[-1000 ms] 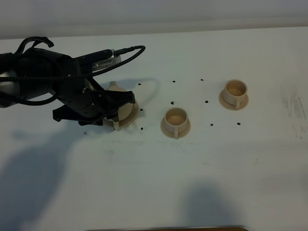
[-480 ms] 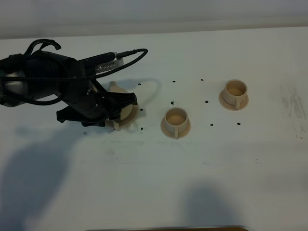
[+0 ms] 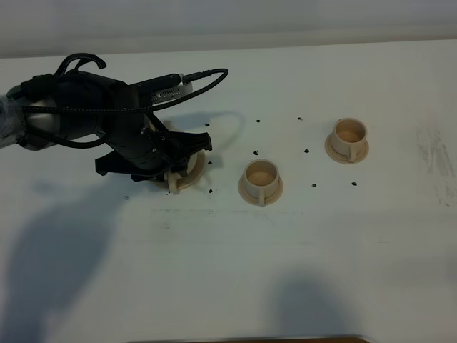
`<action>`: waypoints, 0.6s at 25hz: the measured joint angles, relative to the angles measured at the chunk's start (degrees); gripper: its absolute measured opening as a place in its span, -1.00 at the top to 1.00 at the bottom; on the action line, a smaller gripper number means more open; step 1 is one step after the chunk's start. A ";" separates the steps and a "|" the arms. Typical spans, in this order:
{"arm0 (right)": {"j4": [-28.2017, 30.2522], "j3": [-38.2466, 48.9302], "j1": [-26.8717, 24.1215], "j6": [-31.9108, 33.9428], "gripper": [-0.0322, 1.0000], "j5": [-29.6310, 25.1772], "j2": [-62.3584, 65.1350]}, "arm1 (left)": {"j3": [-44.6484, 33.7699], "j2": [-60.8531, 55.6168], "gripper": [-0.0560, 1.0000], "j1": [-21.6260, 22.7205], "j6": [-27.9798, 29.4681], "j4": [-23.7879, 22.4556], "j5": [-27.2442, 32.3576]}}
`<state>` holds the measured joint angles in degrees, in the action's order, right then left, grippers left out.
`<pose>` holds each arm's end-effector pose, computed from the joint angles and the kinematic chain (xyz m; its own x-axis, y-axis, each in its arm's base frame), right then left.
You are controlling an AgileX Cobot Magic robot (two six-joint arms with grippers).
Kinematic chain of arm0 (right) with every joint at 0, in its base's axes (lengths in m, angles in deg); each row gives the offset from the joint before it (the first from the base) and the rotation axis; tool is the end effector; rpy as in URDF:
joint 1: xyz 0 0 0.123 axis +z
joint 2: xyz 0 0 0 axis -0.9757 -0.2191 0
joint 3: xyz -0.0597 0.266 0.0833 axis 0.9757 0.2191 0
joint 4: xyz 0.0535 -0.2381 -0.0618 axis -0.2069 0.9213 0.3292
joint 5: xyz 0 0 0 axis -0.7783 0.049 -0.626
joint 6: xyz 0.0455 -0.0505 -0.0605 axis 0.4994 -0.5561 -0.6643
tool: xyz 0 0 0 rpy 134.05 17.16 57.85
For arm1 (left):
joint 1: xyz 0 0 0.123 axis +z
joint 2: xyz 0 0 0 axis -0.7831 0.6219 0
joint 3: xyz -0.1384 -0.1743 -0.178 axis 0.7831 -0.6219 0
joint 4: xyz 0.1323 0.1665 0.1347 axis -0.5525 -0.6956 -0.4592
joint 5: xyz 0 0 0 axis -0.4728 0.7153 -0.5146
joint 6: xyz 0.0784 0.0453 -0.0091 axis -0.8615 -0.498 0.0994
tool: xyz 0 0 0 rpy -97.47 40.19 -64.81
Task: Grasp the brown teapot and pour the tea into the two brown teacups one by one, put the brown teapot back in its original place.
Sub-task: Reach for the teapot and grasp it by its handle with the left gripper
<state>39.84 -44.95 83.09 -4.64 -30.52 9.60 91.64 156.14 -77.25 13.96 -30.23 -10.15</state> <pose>-0.0112 0.0014 0.2789 -0.4869 0.0556 -0.8717 -0.0729 0.9919 0.1039 0.3421 -0.1692 0.1588 -0.9278 -0.2194 -0.3019 -0.1350 0.9514 -0.2767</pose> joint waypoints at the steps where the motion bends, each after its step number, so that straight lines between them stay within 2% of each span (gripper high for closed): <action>1: 0.00 0.00 0.00 0.00 0.49 0.00 0.00 | 0.00 0.12 0.23 0.00 0.00 0.00 0.13; 12: 0.00 0.00 0.00 -0.07 0.49 0.00 0.00 | 0.00 0.42 0.24 0.00 0.06 -0.11 0.49; 15: 0.00 0.00 0.00 -0.07 0.49 0.00 0.00 | 0.00 0.42 0.35 0.00 0.06 -0.23 0.49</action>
<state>39.84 -44.95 83.09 -4.71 -30.52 9.60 91.64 156.56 -77.25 14.03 -30.46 -9.65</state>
